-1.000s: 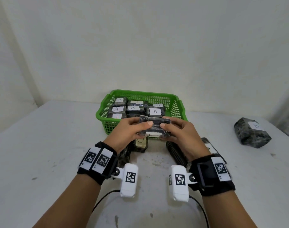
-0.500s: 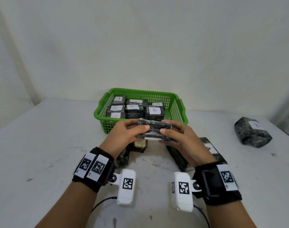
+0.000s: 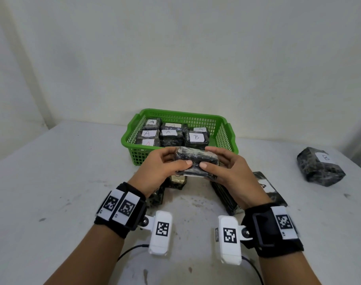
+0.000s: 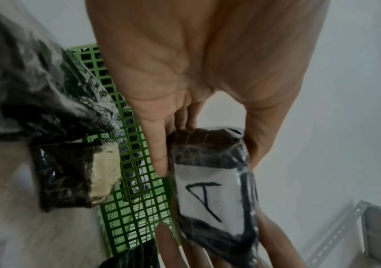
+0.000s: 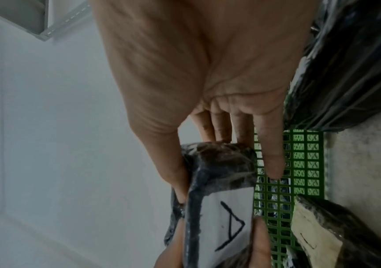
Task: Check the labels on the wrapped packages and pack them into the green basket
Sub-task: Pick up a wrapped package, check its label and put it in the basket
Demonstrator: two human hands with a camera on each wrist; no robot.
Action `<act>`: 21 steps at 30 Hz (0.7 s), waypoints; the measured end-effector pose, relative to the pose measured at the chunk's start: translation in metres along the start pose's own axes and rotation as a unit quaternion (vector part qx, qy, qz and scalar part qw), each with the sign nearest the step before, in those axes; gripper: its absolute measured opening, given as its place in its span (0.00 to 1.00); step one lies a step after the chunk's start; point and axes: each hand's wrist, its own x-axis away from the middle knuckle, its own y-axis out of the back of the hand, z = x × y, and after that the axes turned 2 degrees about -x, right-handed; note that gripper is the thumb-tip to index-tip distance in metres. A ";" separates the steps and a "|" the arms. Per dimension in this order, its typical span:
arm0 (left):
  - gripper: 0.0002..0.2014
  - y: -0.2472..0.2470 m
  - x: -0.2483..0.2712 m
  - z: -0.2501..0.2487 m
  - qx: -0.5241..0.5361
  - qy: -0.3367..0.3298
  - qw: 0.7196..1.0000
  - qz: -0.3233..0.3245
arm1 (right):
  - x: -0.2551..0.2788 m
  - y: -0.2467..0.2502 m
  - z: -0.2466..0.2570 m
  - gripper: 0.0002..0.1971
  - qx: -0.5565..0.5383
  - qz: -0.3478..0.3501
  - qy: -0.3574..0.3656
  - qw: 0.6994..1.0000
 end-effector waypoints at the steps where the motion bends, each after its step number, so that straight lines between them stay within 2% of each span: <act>1: 0.25 0.001 0.000 -0.001 -0.012 -0.013 1.000 -0.011 | 0.001 -0.001 0.001 0.34 -0.012 0.005 -0.008 1.000; 3: 0.25 0.002 0.001 -0.002 -0.028 -0.038 0.999 -0.016 | 0.003 -0.002 0.002 0.30 -0.032 0.013 -0.041 0.999; 8: 0.33 0.004 0.003 0.000 -0.085 -0.079 0.992 0.039 | 0.003 0.001 0.007 0.27 -0.060 0.004 -0.085 0.995; 11: 0.37 0.000 0.004 -0.002 -0.072 -0.065 0.994 0.055 | 0.003 0.002 0.005 0.21 -0.071 -0.003 -0.066 0.995; 13: 0.38 -0.002 0.005 -0.003 -0.052 -0.031 0.996 0.069 | 0.001 0.003 0.002 0.18 -0.076 -0.029 -0.042 0.996; 15: 0.30 -0.005 0.005 -0.002 -0.040 0.000 0.998 0.052 | 0.000 0.005 0.000 0.19 -0.068 -0.038 -0.026 0.997; 18: 0.14 -0.004 0.003 0.000 -0.041 0.006 0.999 -0.017 | -0.001 0.003 -0.001 0.21 -0.040 -0.025 -0.032 0.998; 21: 0.14 -0.002 0.003 0.000 -0.064 -0.016 0.998 -0.014 | -0.001 0.001 -0.004 0.23 -0.041 -0.009 -0.033 0.999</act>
